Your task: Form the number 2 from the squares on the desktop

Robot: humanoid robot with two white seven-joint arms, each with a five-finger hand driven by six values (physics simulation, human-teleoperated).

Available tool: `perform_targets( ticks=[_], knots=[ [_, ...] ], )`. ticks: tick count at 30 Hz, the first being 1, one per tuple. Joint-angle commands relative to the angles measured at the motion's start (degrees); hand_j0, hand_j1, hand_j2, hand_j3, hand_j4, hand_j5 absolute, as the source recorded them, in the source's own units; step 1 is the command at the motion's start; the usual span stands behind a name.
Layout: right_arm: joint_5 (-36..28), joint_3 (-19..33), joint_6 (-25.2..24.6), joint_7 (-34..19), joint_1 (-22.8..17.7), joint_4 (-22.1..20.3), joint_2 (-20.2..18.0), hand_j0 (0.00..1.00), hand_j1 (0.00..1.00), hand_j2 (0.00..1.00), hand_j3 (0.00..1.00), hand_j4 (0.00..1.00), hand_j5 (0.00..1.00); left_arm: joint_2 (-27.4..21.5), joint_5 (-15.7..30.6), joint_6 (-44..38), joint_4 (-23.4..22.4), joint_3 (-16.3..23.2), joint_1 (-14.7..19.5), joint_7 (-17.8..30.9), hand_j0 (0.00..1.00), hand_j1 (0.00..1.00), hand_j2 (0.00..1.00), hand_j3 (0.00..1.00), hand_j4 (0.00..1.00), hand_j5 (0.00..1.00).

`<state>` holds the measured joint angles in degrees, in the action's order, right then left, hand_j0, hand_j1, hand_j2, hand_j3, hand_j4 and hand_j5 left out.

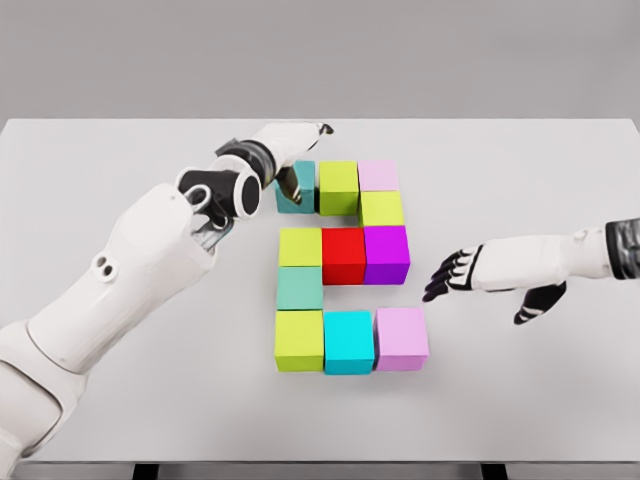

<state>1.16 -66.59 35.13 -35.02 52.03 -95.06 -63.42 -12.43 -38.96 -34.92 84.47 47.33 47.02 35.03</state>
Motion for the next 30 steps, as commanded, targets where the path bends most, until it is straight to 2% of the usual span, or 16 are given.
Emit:
perform_targets(
  ticks=[1,3,6,8,13,15,17,19,22,24,26,27,30],
  knots=[
    [-1.0,1.1,-0.1,0.0,0.0,-0.1,-0.8,1.00,1.00,1.00,1.00,1.00,1.00,-2.1,-0.1,0.6,3.3,-0.9,0.0,0.0,1.00,1.00,1.00,1.00,1.00,1.00],
    [-1.6,1.6,-0.1,0.0,0.0,-0.2,-1.7,1.00,1.00,1.00,1.00,1.00,1.00,-3.8,1.2,1.0,5.2,-1.1,0.0,0.0,1.00,1.00,1.00,1.00,1.00,1.00],
    [-2.2,1.6,-0.1,0.0,-0.3,-0.7,-3.0,1.00,1.00,1.00,1.00,1.00,1.00,-7.2,4.6,7.0,6.4,-2.9,-0.3,0.0,1.00,1.00,1.00,1.00,1.00,1.00],
    [-2.3,1.6,-0.1,0.0,-0.5,-1.6,-4.0,1.00,1.00,1.00,1.00,1.00,1.00,-9.8,8.1,13.9,6.4,-5.3,-1.0,0.0,1.00,1.00,1.00,1.00,1.00,1.00],
    [-7.3,4.1,-0.1,0.0,-0.8,-2.0,-8.7,1.00,1.00,1.00,1.00,1.00,1.00,-16.2,17.7,29.6,5.7,-8.0,-1.2,0.0,1.00,1.00,1.00,1.00,1.00,1.00],
    [-11.6,4.8,-0.1,0.0,-0.9,-2.0,-12.4,1.00,1.00,1.00,1.00,1.00,1.00,-18.9,23.9,34.0,4.0,-9.0,-1.5,0.0,1.00,1.00,1.00,1.00,1.00,1.00],
    [-15.2,5.0,-0.1,0.0,-1.2,-2.2,-15.2,1.00,1.00,1.00,1.00,1.00,1.00,-19.2,27.7,38.3,2.2,-11.9,-3.2,0.0,1.00,1.00,1.00,1.00,1.00,1.00],
    [-16.4,5.1,-0.1,0.0,-1.9,-2.1,-16.6,1.00,1.00,1.00,1.00,1.00,1.00,-19.3,32.9,44.8,-0.3,-15.0,-5.0,0.0,1.00,1.00,1.00,1.00,1.00,1.00],
    [-17.9,5.0,-0.1,0.0,-2.2,-2.2,-18.3,1.00,1.00,1.00,1.00,1.00,1.00,-20.0,39.6,50.9,-2.8,-16.9,-6.4,0.0,1.00,1.00,1.00,1.00,1.00,1.00],
    [-18.2,5.0,-0.1,0.0,-2.6,-2.4,-19.1,1.00,1.00,1.00,1.00,1.00,1.00,-20.3,44.2,51.4,-3.0,-17.3,-7.6,0.0,1.00,1.00,1.00,1.00,1.00,1.00],
    [-18.2,4.9,-0.1,0.0,-3.6,-3.6,-19.8,1.00,1.00,1.00,1.00,1.00,1.00,-20.2,49.2,51.4,-6.1,-17.3,-8.4,0.0,1.00,1.00,1.00,1.00,1.00,1.00],
    [-18.2,5.1,-0.1,0.0,-5.4,-3.7,-19.8,1.00,1.00,1.00,1.00,1.00,1.00,-20.2,51.8,51.4,-7.8,-17.3,-9.1,0.0,1.00,1.00,1.00,1.00,1.00,1.00],
    [-18.2,5.1,-0.1,0.0,-5.7,-4.5,-19.9,1.00,1.00,1.00,1.00,1.00,1.00,-20.3,58.3,51.4,-9.0,-17.4,-11.3,0.0,1.00,1.00,1.00,1.00,1.00,1.00]
  ],
)
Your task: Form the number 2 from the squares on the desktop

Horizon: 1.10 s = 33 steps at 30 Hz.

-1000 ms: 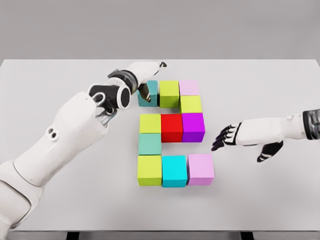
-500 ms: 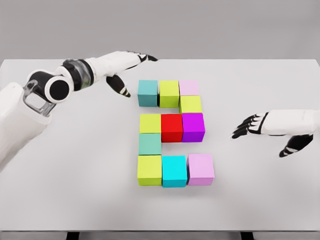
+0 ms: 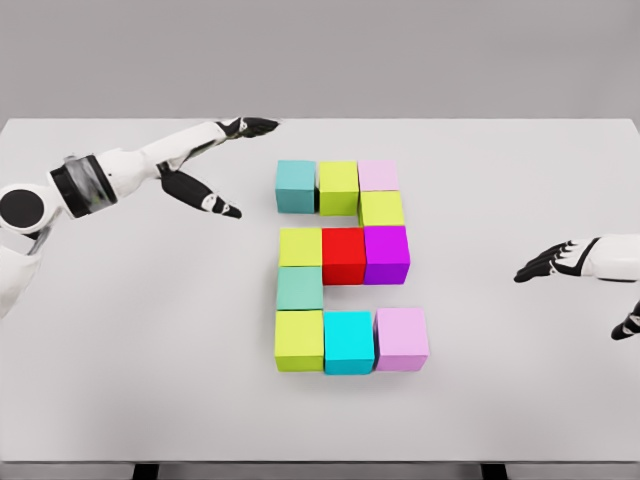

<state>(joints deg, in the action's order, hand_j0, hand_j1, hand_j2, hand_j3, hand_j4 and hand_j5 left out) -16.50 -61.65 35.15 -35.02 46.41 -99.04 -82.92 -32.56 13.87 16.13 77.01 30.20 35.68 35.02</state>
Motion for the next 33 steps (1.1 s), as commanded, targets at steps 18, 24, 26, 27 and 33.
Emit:
perform_targets(
  ticks=[18,24,26,27,33],
  knots=[
    [4.5,-5.0,-0.1,0.0,-0.5,-1.3,7.1,1.00,1.00,1.00,1.00,1.00,1.00,-2.6,-19.8,-3.3,-1.1,0.2,-0.4,0.0,1.00,1.00,1.00,1.00,1.00,1.00],
    [4.9,-5.1,-0.1,0.0,0.1,-1.4,7.3,1.00,1.00,1.00,1.00,1.00,1.00,-2.5,-29.8,-3.1,2.4,-0.1,0.3,0.0,1.00,1.00,1.00,1.00,1.00,1.00],
    [4.9,-5.1,-0.1,0.0,0.0,-1.4,7.3,1.00,1.00,1.00,1.00,1.00,1.00,-2.5,-32.7,-3.1,3.8,0.0,0.0,0.0,1.00,1.00,1.00,1.00,1.00,1.00],
    [4.9,-5.1,-0.1,0.0,-0.1,-1.4,7.6,1.00,1.00,1.00,1.00,1.00,1.00,-2.6,-33.4,-3.1,3.9,0.1,-0.2,0.0,1.00,1.00,1.00,1.00,1.00,1.00],
    [5.0,-5.1,-0.1,0.0,-0.6,-1.4,7.6,1.00,1.00,1.00,1.00,1.00,1.00,-2.1,-37.7,-3.1,3.9,0.6,0.0,0.0,1.00,1.00,1.00,1.00,1.00,1.00]
  ],
)
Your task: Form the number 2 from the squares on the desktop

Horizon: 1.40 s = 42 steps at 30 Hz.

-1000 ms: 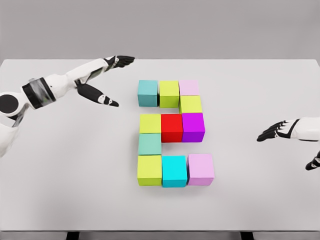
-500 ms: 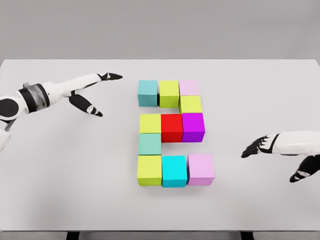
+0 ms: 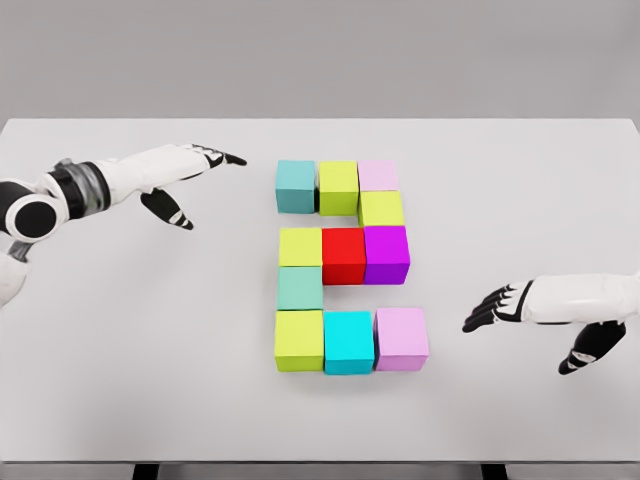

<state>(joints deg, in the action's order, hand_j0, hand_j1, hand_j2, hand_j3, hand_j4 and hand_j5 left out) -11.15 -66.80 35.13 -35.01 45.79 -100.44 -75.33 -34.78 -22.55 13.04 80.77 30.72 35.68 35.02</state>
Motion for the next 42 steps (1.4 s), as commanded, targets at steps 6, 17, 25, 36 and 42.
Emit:
perform_targets(
  ticks=[6,17,25,36,42],
  knots=[
    [-0.3,-0.1,-0.1,0.0,0.1,0.0,2.4,1.00,1.00,1.00,1.00,1.00,1.00,1.4,-3.0,-0.9,0.0,1.0,0.2,0.0,1.00,1.00,1.00,1.00,1.00,1.00],
    [-0.3,-0.4,-0.1,0.0,0.4,0.0,3.8,1.00,1.00,1.00,1.00,1.00,1.00,3.8,-8.6,-1.2,-0.8,1.3,0.4,0.0,1.00,1.00,1.00,1.00,1.00,1.00],
    [-0.3,-0.2,-0.1,0.0,0.6,0.2,3.2,1.00,1.00,1.00,1.00,1.00,1.00,6.0,-11.5,-1.0,-4.4,1.4,1.0,0.0,1.00,1.00,1.00,1.00,1.00,1.00],
    [3.1,0.1,-0.1,0.0,0.5,0.1,3.3,1.00,1.00,1.00,1.00,1.00,1.00,9.1,-16.2,-1.0,-6.1,1.5,1.8,0.0,1.00,1.00,1.00,1.00,1.00,1.00],
    [4.4,-0.4,-0.1,0.0,0.1,0.1,3.6,1.00,1.00,1.00,1.00,1.00,1.00,9.9,-17.4,-1.0,-6.2,1.6,1.8,0.0,1.00,1.00,1.00,1.00,1.00,1.00]
  ],
)
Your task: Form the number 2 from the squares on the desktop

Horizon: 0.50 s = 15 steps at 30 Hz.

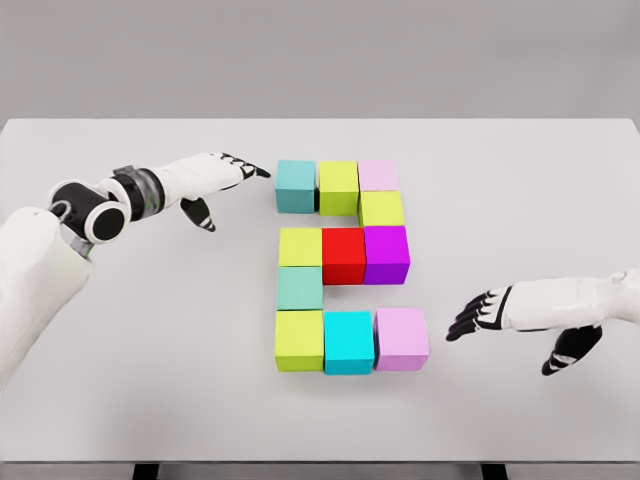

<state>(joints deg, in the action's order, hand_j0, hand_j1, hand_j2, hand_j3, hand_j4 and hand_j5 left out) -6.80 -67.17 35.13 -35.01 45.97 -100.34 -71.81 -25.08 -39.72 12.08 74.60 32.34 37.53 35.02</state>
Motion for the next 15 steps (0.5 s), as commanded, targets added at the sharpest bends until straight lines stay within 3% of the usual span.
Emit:
perform_targets(
  ticks=[1,15],
  knots=[
    [0.0,-0.1,-0.1,0.0,0.0,0.0,0.1,1.00,1.00,1.00,1.00,1.00,1.00,0.2,-0.3,0.0,0.0,0.0,0.0,0.0,1.00,1.00,1.00,1.00,1.00,1.00],
    [0.0,-0.1,-0.1,0.0,0.2,-0.1,3.1,1.00,1.00,1.00,1.00,1.00,1.00,1.1,-0.3,0.0,-0.4,0.8,0.3,0.0,1.00,1.00,1.00,1.00,1.00,1.00]
  ],
)
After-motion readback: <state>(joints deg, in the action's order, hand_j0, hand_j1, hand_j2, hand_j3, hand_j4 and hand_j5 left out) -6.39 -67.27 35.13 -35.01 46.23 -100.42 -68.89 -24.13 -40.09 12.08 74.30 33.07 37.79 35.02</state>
